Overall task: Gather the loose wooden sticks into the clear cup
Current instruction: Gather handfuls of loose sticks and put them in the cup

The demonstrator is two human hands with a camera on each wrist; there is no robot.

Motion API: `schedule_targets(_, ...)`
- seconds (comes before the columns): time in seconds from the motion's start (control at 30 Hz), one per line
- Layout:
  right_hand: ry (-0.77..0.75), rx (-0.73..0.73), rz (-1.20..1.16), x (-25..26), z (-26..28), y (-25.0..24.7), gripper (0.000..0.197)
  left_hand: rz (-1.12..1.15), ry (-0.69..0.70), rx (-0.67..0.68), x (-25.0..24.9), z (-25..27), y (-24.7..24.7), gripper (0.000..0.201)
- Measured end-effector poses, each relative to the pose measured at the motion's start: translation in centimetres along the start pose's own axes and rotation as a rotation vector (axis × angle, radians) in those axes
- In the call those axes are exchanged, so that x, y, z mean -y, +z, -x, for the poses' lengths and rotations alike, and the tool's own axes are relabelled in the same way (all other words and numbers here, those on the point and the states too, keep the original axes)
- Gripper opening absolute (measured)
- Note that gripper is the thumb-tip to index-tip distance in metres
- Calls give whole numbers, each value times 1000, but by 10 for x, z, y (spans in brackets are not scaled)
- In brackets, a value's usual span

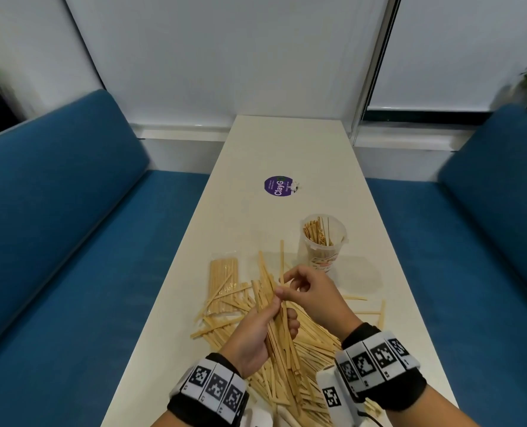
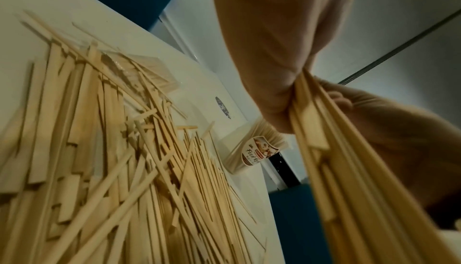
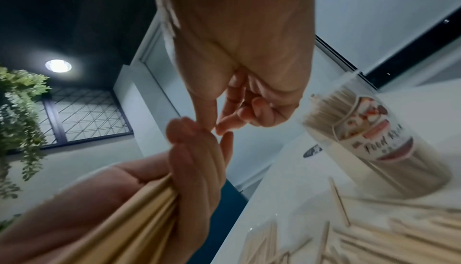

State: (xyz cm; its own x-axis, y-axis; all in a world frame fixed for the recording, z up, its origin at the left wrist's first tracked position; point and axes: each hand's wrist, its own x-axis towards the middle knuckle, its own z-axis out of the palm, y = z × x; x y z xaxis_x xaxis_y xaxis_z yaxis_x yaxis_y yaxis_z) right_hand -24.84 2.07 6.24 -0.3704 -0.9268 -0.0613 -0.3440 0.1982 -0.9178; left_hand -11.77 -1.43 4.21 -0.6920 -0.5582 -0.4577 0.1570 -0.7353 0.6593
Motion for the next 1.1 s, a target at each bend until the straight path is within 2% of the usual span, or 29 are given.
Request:
schedule_targets(0.17,23,-27,-66,-11,0,3,11,-17,30,28,-2,-2,1,15)
schedule_targets(0.27,87,-38,-133,-13,6,9,26,-102,116,-42,-4,-5,7,13)
schedule_targets(0.3,171,-27,-174,-15,8,12,35,-146,170,-81,-4,-6,9,16)
schedule_targets(0.37,440,39,-271,-21,13,15,53,-270,295,-161,-7,-8,12,22)
schedule_targets(0.43,716,89,-469,-31,17,17,62,-359,425,-219,-12,-9,16,25)
schedule_targets(0.47,814,101,-594,-35,18,17,63,-387,488,-237,-14,-9,18,23)
schedule_targets(0.53,908,122,-785,-37,19,18,62,-454,597,-255,-15,-10,21,16)
schedule_targets(0.63,891,133,-993,-23,19,21,56,-525,676,-261,-10,-12,23,13)
schedule_targets(0.7,831,136,-1085,-10,20,21,53,-550,695,-266,-7,-12,21,25)
schedule_targets(0.77,780,134,-1112,1,23,20,46,-535,698,-282,-6,-12,19,34)
schedule_targets(0.93,812,156,-1044,8,30,24,44,-485,711,-308,-7,-10,17,27)
schedule_targets(1.0,831,172,-1103,8,31,25,48,-505,729,-297,-4,-9,16,27)
schedule_targets(1.1,769,184,-1220,11,30,24,48,-510,720,-282,-3,-7,14,30)
